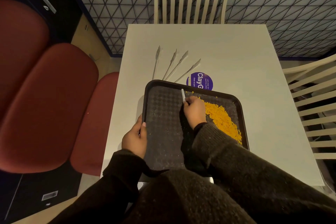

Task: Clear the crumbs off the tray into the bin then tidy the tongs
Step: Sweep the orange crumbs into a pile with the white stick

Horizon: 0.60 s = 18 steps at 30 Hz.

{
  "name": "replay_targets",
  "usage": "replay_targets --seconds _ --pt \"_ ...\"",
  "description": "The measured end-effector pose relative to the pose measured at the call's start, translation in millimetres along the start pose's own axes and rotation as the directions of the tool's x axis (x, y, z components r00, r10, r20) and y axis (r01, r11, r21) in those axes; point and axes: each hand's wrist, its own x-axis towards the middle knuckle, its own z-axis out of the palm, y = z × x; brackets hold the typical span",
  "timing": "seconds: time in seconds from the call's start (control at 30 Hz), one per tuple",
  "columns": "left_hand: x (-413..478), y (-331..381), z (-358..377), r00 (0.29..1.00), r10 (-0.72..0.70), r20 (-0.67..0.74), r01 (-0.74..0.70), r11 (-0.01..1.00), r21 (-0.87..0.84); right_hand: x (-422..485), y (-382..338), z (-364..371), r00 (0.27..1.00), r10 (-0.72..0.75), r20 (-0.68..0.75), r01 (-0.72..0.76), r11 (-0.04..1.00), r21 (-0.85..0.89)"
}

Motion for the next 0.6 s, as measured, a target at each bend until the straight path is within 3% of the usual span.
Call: replay_targets --seconds 0.43,0.6 --pt "4.2 -7.1 1.0 1.000 0.006 -0.024 -0.006 1.000 -0.002 23.7 51.7 -42.8 0.952 0.248 -0.181 -0.259 0.965 -0.037" --pt "8.6 -4.3 -0.8 0.999 0.036 -0.014 -0.036 0.999 0.014 6.6 41.1 -36.3 0.964 0.208 -0.167 -0.203 0.978 0.046"
